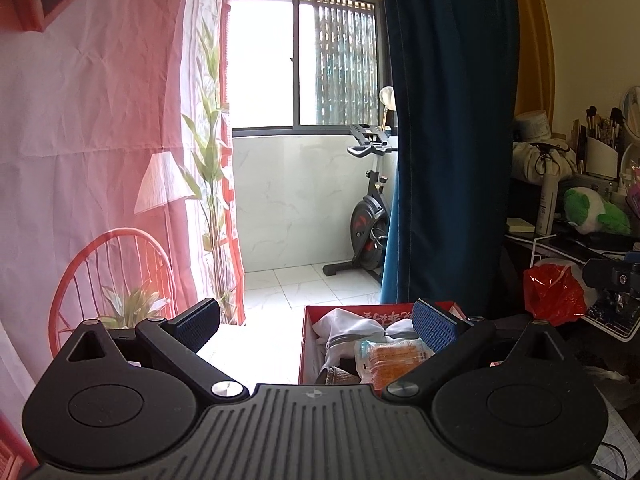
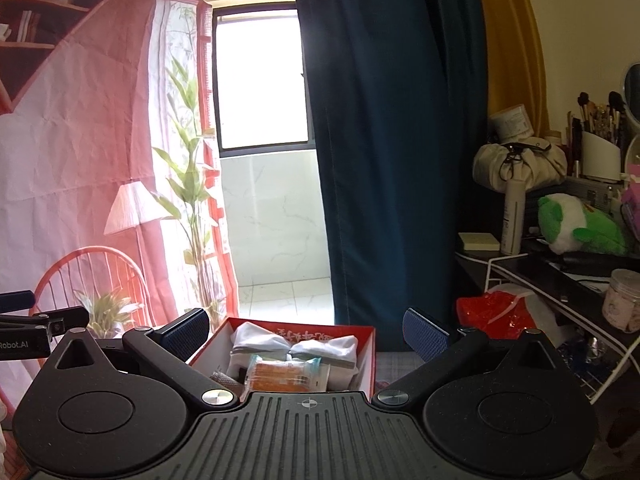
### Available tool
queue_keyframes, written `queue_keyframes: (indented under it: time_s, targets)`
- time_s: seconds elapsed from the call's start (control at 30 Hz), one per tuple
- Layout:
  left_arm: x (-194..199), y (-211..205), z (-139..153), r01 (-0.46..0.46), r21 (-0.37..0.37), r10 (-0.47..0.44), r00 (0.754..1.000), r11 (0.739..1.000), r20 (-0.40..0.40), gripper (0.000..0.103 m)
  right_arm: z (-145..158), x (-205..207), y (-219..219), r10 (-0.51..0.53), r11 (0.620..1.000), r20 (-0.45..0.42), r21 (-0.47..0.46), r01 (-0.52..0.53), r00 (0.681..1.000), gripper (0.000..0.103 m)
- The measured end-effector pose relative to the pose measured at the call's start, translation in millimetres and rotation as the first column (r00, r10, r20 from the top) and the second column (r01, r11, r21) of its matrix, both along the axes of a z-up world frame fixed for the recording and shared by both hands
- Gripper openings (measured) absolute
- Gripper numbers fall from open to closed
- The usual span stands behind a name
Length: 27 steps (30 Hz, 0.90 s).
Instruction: Organize soft objects
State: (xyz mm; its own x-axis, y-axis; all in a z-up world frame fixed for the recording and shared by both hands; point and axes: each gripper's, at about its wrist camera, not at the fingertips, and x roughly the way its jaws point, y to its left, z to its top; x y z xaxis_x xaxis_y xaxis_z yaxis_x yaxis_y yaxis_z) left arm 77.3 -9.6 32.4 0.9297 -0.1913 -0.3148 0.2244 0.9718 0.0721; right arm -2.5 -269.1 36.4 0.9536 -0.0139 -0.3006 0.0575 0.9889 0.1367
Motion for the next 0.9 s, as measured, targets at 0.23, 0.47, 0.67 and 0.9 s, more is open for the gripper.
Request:
queue_keyframes:
  time_s: [0.23,0.47,0.67,0.9]
  targets:
    - [0.9,1.7,-0.1,-0.011,-0.006,0.011,1.000,1.000,-0.010,0.103,-4.6,4.1,0.9,-0.030,0.999,-0.027,-0.020,0.029,0.999,0.103]
    - [2.6,0.5,-1.4,-0.022,-0.006,0.022,1.000,1.000,-0.021,0.103,-10.2,7.2,1.5,-0.061,0.997,-0.049,-0.046,0.059,0.997,0.103]
    - [2.8,-0.2,-2.1,-0.027,-0.008,0.027,0.999,1.000,-0.025,0.103,-12.8,9.1,0.8,-0.060,0.997,-0.059,-0.048,0.057,0.996,0.103]
    - [4.0,-0.3,-5.6,-0.020,-0.029,0.018,0.999,0.999,-0.039,0.103,-15.2,11.0,0.1,-0.061,0.997,-0.065,-0.050,0.058,0.996,0.103]
